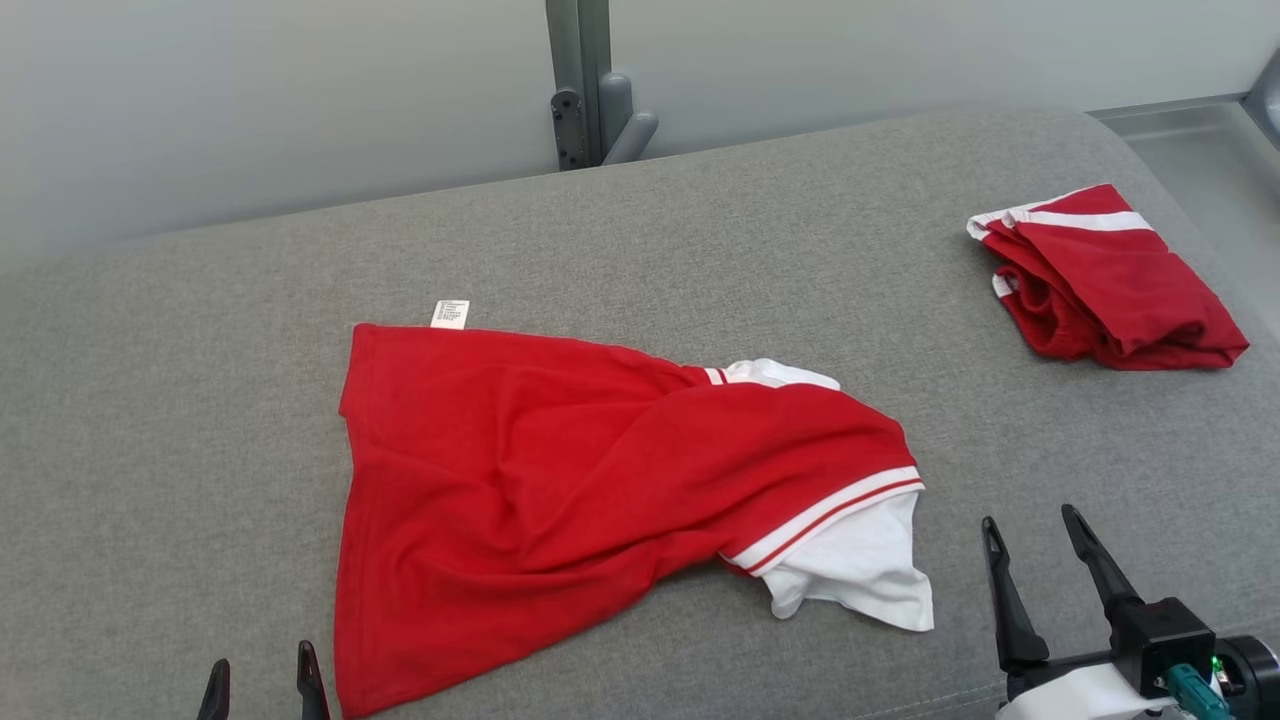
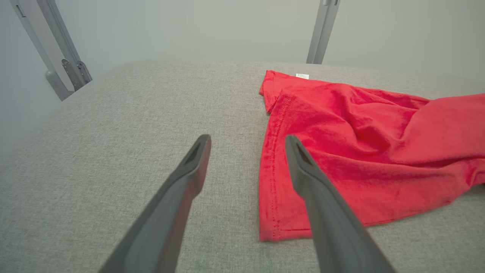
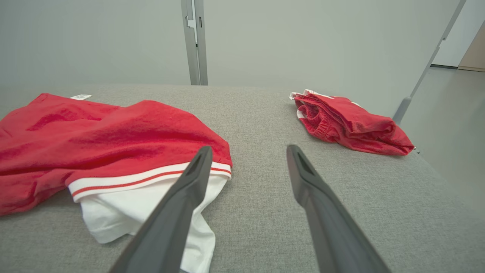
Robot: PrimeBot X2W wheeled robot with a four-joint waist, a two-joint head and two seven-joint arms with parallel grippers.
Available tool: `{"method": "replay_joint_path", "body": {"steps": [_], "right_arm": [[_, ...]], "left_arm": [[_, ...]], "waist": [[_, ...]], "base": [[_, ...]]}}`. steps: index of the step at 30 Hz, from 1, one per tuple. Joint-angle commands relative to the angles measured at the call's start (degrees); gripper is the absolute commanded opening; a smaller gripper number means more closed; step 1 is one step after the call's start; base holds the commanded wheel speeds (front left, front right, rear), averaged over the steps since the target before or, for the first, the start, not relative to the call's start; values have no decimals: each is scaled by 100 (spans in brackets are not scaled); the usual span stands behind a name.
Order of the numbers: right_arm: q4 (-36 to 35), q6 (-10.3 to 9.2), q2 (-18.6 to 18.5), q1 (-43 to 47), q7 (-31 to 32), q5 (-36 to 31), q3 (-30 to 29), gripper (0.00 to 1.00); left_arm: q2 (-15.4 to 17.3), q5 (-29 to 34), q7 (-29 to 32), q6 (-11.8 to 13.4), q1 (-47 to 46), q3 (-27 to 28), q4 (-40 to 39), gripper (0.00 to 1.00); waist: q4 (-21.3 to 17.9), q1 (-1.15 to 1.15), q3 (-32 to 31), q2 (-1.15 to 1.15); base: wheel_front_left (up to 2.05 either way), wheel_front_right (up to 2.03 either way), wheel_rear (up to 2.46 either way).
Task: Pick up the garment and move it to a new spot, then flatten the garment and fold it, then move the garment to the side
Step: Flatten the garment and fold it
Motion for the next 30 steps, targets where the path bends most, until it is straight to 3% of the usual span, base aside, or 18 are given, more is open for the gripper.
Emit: {"method": "replay_joint_path", "body": {"steps": [1,17,30], "right_arm": [[-53,-12,-31,-62,-15,-31,18,100],[156,-12,-177,-673,-15,-9,334,100],[231,-12,-136,-633,-15,7,430,100]], "left_arm": [[-8,17,-17,-34,18,44,-32,100],[-14,3,-17,-93,-170,10,19,100],[-14,-52,-17,-136,-215,39,92,100]], "waist": [[-15,0,-8,29],[189,0,-113,29],[385,0,-220,29]], "base": [[0,0,0],[0,0,0],[0,0,0]]}}
